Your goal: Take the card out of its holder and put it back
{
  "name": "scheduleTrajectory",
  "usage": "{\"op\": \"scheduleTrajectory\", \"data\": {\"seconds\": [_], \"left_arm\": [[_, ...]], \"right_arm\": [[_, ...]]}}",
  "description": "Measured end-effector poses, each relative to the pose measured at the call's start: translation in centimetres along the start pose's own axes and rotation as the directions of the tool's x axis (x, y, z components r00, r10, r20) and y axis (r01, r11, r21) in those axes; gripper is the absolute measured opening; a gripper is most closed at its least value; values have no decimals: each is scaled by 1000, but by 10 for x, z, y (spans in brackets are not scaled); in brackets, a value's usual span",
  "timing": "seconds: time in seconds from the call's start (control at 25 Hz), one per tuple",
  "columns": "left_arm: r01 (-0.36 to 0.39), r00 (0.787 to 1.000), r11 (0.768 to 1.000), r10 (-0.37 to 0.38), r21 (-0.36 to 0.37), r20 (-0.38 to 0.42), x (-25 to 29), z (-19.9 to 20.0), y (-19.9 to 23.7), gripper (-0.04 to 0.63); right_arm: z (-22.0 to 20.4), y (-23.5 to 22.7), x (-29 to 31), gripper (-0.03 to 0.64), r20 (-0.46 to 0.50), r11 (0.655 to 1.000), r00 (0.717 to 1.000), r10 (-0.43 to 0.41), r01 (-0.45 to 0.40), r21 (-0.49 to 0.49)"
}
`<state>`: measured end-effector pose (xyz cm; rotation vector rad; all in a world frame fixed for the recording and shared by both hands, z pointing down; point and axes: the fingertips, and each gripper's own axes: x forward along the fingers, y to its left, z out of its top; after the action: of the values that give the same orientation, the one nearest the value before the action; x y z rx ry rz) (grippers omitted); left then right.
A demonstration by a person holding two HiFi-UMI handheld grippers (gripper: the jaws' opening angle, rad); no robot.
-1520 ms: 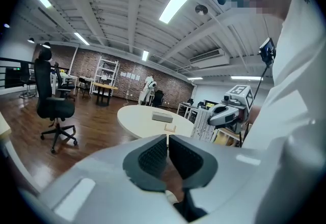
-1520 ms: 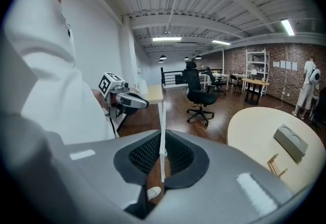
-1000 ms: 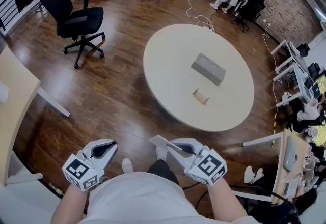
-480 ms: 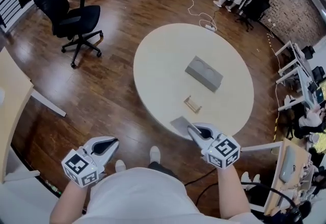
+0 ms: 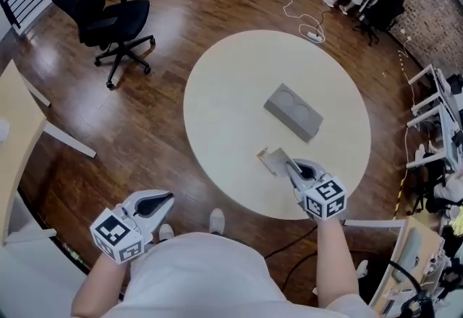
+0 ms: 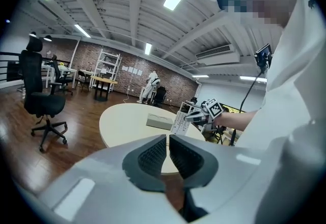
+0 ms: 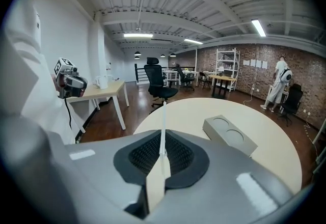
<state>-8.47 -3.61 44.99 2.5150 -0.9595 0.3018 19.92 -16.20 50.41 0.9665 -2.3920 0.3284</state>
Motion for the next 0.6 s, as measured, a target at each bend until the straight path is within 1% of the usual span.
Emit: {"op": "scheduleTrajectory", "data": {"seconds": [0.12, 0.28, 0.6], "left_arm": [[-22, 1000, 1000, 22, -5, -4, 16, 5, 3, 23], [-39, 999, 999, 39, -6, -17, 33, 10, 1, 23], [-83, 996, 996, 81, -35, -40, 45, 16, 8, 22]], "right_arm": [[-11, -23, 18, 21, -17, 1000, 1000, 9, -9, 3], [-22, -42, 36, 21, -48, 1000, 998, 29, -29, 2], [-28, -54, 56, 21, -73, 998, 995, 70, -69, 6]]}}
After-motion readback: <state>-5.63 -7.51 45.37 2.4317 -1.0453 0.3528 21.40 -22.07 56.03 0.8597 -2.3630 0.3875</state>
